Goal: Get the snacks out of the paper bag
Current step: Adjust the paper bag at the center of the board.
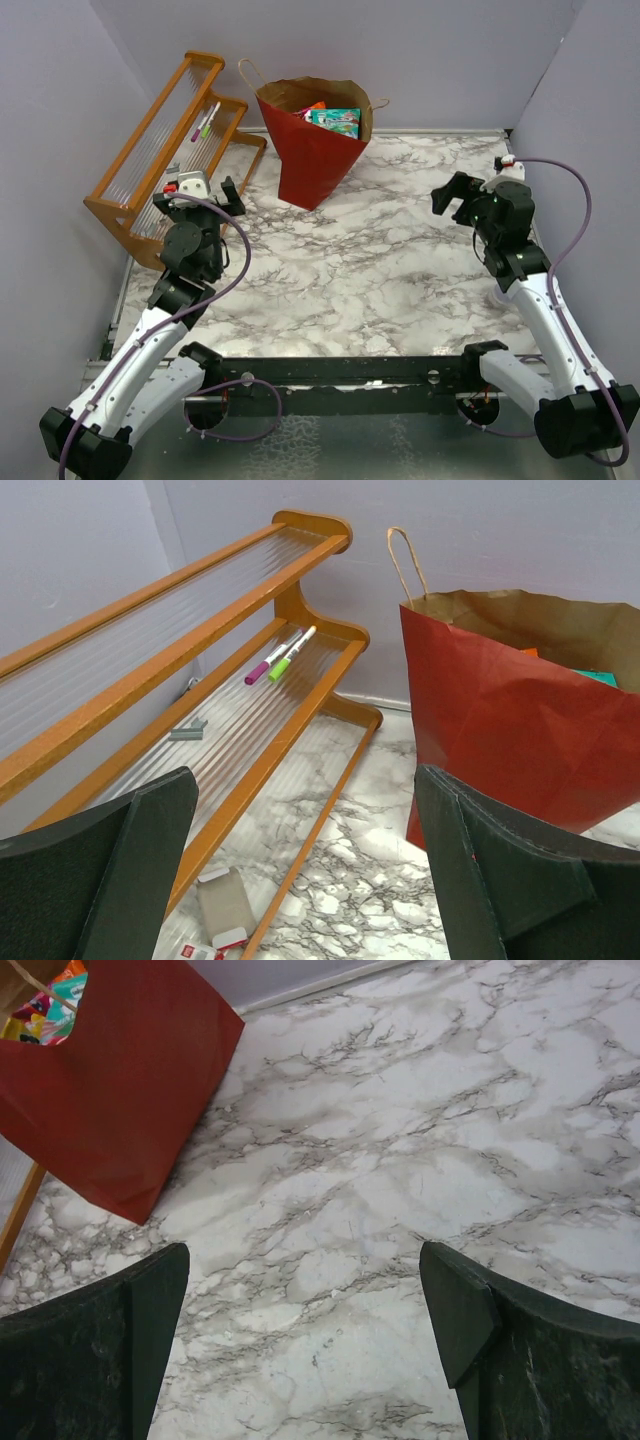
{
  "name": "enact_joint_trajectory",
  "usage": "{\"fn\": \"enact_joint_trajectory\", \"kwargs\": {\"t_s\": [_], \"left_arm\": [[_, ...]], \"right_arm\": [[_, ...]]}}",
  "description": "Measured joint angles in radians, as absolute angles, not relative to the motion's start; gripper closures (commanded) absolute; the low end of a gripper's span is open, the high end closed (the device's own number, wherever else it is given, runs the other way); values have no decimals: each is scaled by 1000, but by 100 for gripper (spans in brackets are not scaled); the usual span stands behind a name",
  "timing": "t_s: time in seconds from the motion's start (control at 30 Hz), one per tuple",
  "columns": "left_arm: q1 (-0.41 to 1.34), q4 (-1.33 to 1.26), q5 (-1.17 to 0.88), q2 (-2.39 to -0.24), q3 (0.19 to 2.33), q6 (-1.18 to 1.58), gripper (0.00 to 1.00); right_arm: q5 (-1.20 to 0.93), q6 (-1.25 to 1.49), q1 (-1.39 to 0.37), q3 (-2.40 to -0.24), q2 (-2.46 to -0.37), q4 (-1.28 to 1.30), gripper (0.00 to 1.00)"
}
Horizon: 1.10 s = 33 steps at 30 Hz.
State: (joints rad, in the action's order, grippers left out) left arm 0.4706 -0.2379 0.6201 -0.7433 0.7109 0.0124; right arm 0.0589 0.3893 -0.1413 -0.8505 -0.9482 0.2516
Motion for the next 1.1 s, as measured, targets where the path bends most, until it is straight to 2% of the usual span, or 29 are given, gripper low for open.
{"fn": "enact_joint_trajectory", "kwargs": {"t_s": [0.3, 0.47, 0.77, 1.0, 1.1], "left_arm": [[453, -294, 599, -752, 698, 45, 10], [453, -311, 595, -753, 694, 56, 10], [453, -329, 591, -758, 691, 72, 11], [453, -329, 588, -762, 691, 84, 11], [453, -329, 586, -764, 691, 89, 11]], "right_arm": [[28, 445, -135, -793, -883, 180, 1], [-100, 518, -131, -769, -941, 109, 1], [-488, 695, -132, -789, -1244, -137, 1], [-589, 815, -160, -963, -1462, -326, 0], [-586, 834, -171, -1093, -1549, -382, 8]]}}
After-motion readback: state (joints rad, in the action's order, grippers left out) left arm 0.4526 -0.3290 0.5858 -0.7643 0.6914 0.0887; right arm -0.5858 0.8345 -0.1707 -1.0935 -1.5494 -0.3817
